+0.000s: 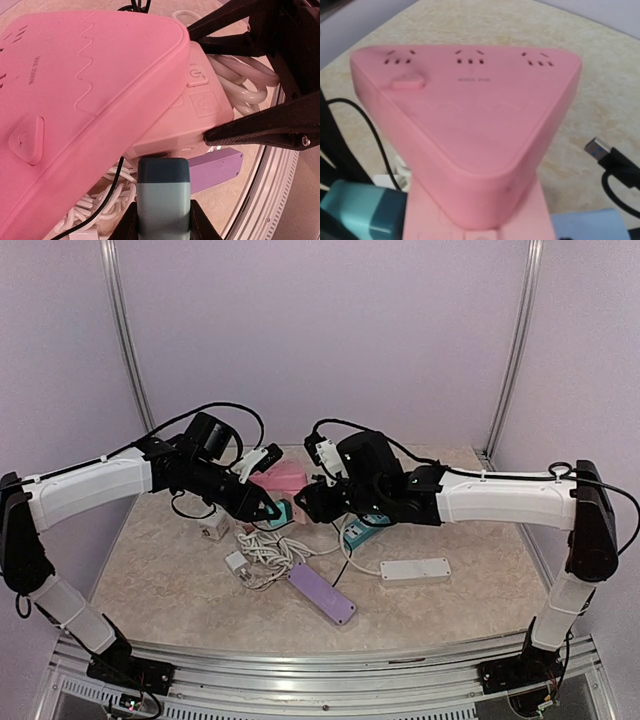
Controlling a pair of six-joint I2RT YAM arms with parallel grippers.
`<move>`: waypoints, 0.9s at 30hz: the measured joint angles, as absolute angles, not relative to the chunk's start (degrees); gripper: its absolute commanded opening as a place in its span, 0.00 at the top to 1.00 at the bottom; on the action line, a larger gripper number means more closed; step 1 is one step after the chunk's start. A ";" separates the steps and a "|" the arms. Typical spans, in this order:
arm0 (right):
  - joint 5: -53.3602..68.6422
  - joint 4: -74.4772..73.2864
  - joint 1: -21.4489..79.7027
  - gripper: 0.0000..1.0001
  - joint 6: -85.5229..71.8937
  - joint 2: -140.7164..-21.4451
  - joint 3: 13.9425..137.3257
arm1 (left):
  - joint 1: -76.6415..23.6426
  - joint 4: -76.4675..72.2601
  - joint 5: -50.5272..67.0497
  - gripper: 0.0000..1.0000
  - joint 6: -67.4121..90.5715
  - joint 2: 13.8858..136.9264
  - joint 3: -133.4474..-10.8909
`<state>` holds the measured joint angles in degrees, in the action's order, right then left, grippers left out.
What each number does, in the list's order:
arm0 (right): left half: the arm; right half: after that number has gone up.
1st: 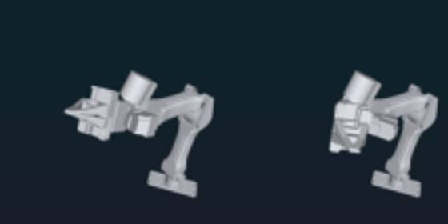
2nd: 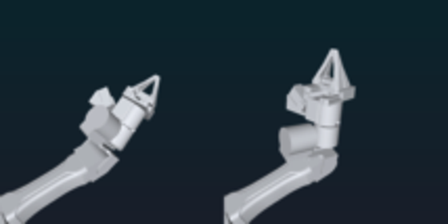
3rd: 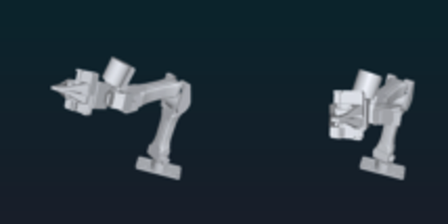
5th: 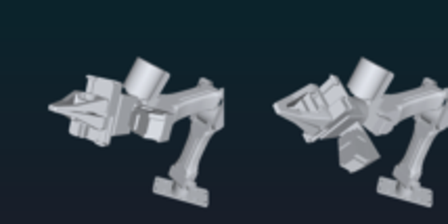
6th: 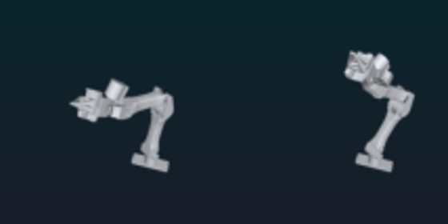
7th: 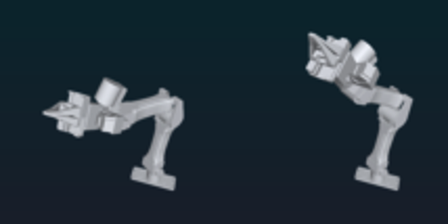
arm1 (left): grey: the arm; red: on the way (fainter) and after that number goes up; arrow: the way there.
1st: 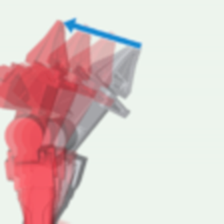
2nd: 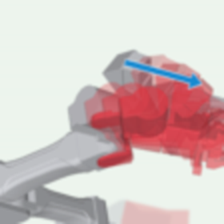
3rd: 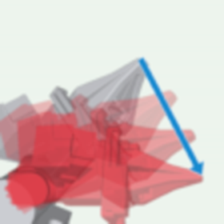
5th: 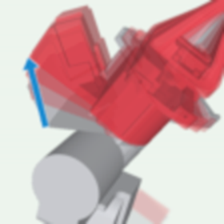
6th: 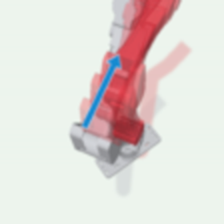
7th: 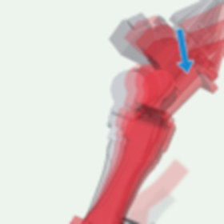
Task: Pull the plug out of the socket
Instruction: Remove the plug from the socket.
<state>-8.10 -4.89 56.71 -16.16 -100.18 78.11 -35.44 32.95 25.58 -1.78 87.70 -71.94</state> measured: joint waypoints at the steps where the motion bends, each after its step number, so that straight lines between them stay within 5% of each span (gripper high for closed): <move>1: -9.54 -5.76 57.25 1.00 -16.12 -100.31 78.72 | -35.44 32.93 25.56 1.00 -1.76 87.70 -71.94; 17: -27.92 -15.42 62.08 1.00 -14.48 -105.80 89.21 | -34.85 30.63 24.60 1.00 -0.01 88.36 -71.94; 27: -19.16 -10.24 59.70 1.00 -14.17 -103.39 84.09 | -34.81 31.48 24.47 1.00 -0.01 88.38 -71.94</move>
<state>-19.16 -10.24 59.70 -14.17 -103.39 84.09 -34.81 31.48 24.47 -0.01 88.38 -71.94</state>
